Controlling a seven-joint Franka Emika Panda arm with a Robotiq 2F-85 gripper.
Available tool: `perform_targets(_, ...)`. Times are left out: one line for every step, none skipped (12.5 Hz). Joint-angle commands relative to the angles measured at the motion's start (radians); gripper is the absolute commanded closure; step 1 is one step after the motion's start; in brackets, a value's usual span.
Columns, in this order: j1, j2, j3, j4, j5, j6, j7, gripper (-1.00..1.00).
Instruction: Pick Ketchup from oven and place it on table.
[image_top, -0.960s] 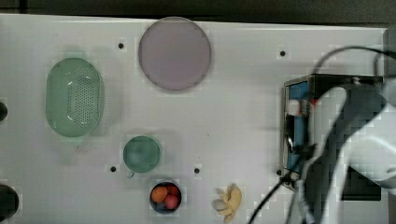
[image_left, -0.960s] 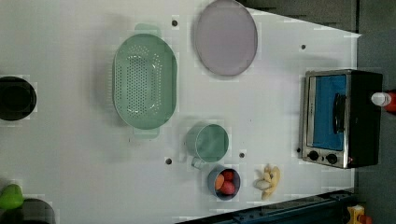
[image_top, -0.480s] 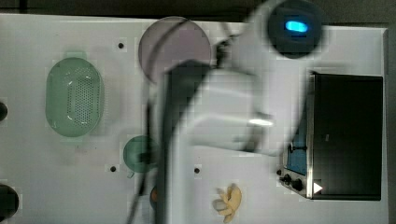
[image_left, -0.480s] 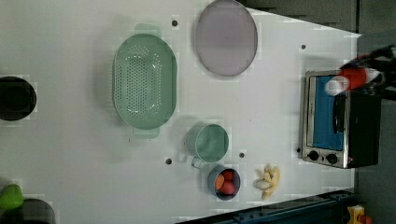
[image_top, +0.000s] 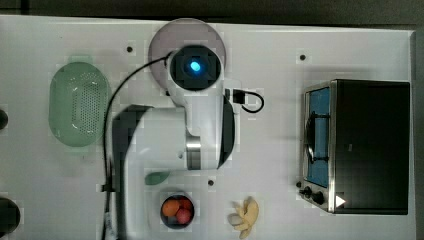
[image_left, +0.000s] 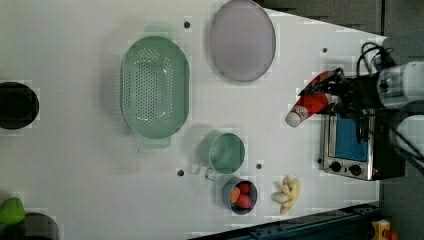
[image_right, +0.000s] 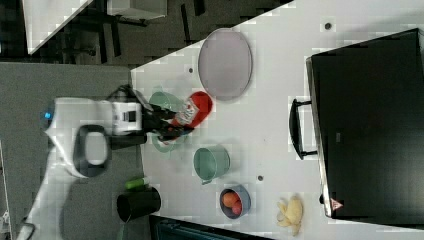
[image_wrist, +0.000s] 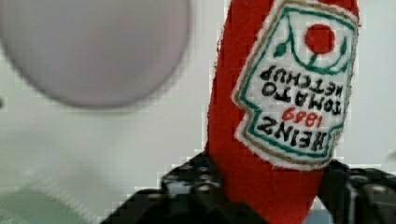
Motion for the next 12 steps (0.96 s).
perform_targets(-0.056,-0.025,-0.05,-0.133,-0.028,0.139,-0.023,-0.2)
perform_targets(-0.056,-0.02,-0.054,-0.167,-0.028,0.176,-0.023,-0.2)
perform_targets(-0.056,-0.011,-0.054,-0.195,-0.028,0.207,-0.023,-0.2)
perform_targets(-0.056,0.01,-0.056,-0.223,-0.028,0.246,-0.023,-0.2)
perform_targets(-0.056,0.05,-0.06,-0.241,-0.028,0.3,-0.023,-0.2)
perform_targets(-0.056,0.119,-0.065,-0.248,-0.028,0.368,-0.023,-0.2)
perform_targets(-0.056,0.15,-0.064,-0.248,-0.027,0.392,-0.023,-0.2)
perform_targets(-0.056,0.19,-0.064,-0.249,-0.027,0.422,-0.023,-0.24)
perform_targets(-0.056,0.209,-0.064,-0.251,-0.027,0.447,-0.023,-0.38)
perform_targets(-0.056,0.22,-0.065,-0.254,-0.027,0.469,-0.023,-0.59)
perform_targets(-0.056,0.226,-0.063,-0.257,-0.027,0.498,-0.023,-0.92)
perform_targets(-0.055,0.206,-0.063,-0.247,-0.026,0.507,-0.021,-1.0)
